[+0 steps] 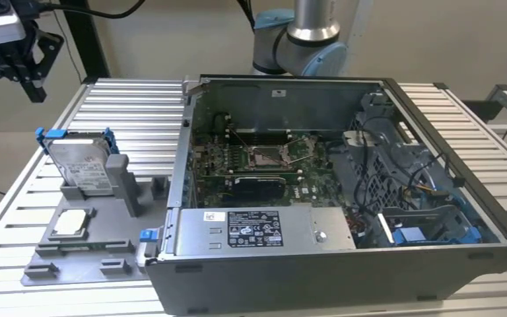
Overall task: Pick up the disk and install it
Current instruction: 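Pick up the disk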
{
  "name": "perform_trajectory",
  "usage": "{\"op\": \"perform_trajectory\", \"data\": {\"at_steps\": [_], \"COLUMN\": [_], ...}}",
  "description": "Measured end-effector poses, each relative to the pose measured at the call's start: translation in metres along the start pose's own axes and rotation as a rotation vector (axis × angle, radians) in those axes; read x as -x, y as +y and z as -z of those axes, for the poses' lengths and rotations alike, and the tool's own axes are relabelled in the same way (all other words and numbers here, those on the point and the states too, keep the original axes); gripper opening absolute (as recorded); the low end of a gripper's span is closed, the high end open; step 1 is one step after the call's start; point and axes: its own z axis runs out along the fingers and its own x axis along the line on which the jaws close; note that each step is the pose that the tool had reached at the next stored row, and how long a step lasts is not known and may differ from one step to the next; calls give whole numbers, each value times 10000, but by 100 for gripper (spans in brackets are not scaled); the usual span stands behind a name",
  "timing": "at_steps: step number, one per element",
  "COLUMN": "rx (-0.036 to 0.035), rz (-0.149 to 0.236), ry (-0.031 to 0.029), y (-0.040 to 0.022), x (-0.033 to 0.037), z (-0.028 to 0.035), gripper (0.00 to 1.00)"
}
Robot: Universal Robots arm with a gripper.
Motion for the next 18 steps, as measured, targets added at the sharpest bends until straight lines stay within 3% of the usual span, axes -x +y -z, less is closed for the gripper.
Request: {"op": "perform_trajectory", "data": {"at_steps": [18], "rx": [-65], "rz": [3265], "ry": [187], "y": [-1], "x": [1], "z": [0], "gripper": [0]}}
